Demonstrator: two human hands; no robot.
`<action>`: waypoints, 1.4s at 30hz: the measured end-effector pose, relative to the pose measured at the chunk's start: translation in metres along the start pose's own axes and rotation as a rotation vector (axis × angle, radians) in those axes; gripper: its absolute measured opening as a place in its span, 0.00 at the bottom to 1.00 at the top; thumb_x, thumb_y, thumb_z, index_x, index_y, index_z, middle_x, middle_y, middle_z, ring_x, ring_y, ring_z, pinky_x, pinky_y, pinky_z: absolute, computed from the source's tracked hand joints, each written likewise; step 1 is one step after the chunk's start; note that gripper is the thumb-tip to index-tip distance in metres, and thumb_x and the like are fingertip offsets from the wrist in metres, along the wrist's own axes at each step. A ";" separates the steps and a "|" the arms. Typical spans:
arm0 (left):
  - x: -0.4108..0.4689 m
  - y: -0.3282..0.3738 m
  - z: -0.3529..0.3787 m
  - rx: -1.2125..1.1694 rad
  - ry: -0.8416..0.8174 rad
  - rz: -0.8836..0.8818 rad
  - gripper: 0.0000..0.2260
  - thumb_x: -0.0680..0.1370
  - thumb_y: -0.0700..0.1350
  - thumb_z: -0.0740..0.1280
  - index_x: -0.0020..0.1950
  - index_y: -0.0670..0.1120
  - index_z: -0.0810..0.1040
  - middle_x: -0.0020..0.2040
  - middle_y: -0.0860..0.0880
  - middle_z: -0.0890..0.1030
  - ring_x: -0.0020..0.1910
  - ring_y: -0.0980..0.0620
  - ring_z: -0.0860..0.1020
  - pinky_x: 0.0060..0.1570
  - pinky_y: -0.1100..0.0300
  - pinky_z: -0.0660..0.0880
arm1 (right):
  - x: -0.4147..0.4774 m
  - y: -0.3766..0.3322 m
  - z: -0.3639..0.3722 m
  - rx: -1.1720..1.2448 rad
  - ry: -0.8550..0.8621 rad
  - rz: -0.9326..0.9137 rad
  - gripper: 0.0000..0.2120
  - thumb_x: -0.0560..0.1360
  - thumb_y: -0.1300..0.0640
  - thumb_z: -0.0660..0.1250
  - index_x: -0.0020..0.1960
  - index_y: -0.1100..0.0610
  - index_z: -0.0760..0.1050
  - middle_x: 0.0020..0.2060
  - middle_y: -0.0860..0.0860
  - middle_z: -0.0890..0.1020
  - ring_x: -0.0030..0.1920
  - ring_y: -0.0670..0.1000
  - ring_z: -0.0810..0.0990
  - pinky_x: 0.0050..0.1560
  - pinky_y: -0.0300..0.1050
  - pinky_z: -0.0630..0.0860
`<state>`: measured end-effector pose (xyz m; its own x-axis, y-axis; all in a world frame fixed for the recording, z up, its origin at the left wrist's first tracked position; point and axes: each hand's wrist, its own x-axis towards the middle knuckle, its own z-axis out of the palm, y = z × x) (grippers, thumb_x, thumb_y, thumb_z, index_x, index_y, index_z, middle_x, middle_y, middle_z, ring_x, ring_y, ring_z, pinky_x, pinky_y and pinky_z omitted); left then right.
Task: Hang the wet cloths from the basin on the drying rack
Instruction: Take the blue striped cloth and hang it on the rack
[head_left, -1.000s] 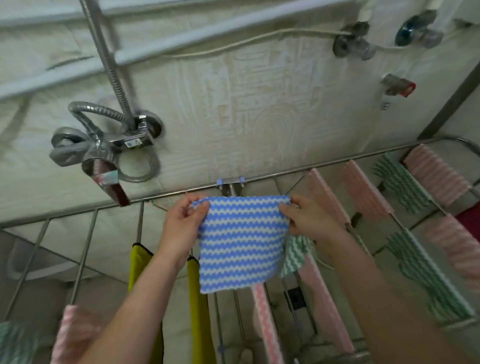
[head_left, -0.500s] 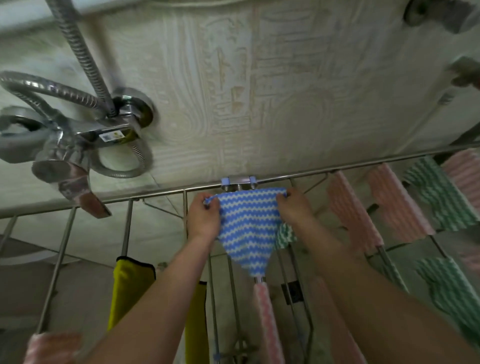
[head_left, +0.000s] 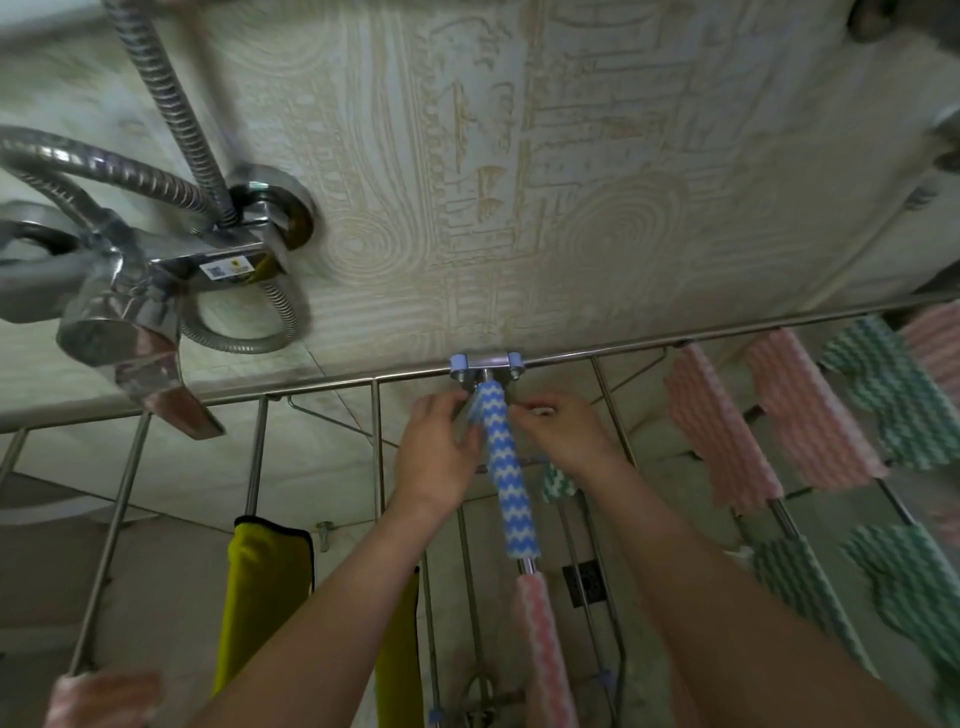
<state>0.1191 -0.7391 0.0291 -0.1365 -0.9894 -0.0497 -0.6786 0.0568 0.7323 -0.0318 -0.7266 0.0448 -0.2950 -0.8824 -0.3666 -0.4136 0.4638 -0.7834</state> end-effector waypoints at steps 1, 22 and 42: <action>-0.007 0.003 0.001 -0.026 -0.078 0.067 0.21 0.75 0.44 0.69 0.68 0.45 0.71 0.67 0.46 0.71 0.65 0.51 0.71 0.63 0.60 0.68 | -0.001 0.000 0.003 0.034 -0.016 -0.006 0.13 0.74 0.53 0.70 0.56 0.58 0.81 0.51 0.52 0.84 0.47 0.46 0.78 0.50 0.37 0.71; -0.021 0.017 0.003 0.121 -0.128 0.208 0.28 0.77 0.45 0.66 0.75 0.43 0.61 0.75 0.45 0.61 0.73 0.49 0.60 0.68 0.68 0.52 | -0.019 -0.013 0.005 -0.026 0.028 -0.013 0.08 0.74 0.59 0.65 0.52 0.56 0.79 0.49 0.52 0.81 0.49 0.49 0.78 0.47 0.38 0.68; -0.097 0.107 -0.051 -0.931 -0.246 -0.003 0.05 0.80 0.40 0.60 0.48 0.40 0.75 0.37 0.48 0.82 0.38 0.53 0.80 0.40 0.60 0.78 | -0.138 -0.017 -0.082 0.736 -0.182 0.043 0.16 0.71 0.51 0.71 0.54 0.59 0.81 0.46 0.55 0.85 0.43 0.53 0.84 0.39 0.43 0.81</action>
<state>0.0966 -0.6436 0.1470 -0.3548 -0.9277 -0.1158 0.1515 -0.1793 0.9721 -0.0550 -0.6065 0.1497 -0.1250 -0.8936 -0.4311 0.2953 0.3813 -0.8760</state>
